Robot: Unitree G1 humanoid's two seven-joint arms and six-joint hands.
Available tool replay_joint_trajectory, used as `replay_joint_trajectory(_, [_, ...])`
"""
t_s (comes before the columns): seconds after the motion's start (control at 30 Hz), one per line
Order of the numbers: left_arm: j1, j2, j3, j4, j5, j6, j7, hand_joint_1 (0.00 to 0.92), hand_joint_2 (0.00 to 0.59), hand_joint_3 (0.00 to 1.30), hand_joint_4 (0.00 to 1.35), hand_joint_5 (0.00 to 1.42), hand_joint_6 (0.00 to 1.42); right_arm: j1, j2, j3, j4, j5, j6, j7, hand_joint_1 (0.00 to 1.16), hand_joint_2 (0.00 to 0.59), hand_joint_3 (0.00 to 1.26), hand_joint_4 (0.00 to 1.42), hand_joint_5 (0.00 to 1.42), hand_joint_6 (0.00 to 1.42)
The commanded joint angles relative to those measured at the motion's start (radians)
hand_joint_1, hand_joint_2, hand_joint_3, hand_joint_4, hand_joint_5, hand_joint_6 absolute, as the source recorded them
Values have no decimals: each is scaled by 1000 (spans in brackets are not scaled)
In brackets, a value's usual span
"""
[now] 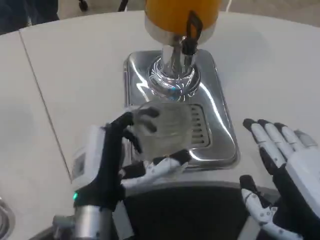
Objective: Grasp the cup under the faucet to collect the drink, then remove the cup.
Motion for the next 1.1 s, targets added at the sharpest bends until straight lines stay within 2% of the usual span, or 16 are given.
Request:
replay_joint_trajectory(0.03, [-95,-14,-19,101,-9,-19,58,669,60,1167,1189,1421,1424,-6,-12,-33,-51,15,11,54,184,586,0,0,0,18])
replay_joint_trajectory(0.23, [-207,-30,-59,244,-3,-35,107,672,62,1165,1189,1420,1424,5,-16,-63,-106,28,6,107,192,586,0,0,0,18])
replay_joint_trajectory(0.53, [-357,-36,-86,478,-10,-55,183,678,64,1165,1176,1420,1424,5,31,-87,-126,20,-51,147,202,586,0,0,0,18])
replay_joint_trajectory(0.63, [-419,-36,-91,570,-11,-57,226,678,64,1158,1166,1410,1424,-7,52,-77,-126,2,-56,166,204,586,0,0,0,18])
replay_joint_trajectory(0.8, [-503,-23,-133,711,39,-45,335,672,82,1101,1137,1392,1424,-28,78,-46,-126,-33,-52,198,208,586,0,0,0,18])
replay_joint_trajectory(1.0, [-538,-13,-168,802,54,-23,420,634,109,935,1134,1312,1424,-37,82,-66,-126,-41,-50,202,212,586,0,0,0,20])
replay_joint_trajectory(1.1, [-545,-12,-180,822,51,-14,438,608,111,774,965,1204,1397,-37,78,-71,-126,-33,-42,206,213,586,0,0,0,25])
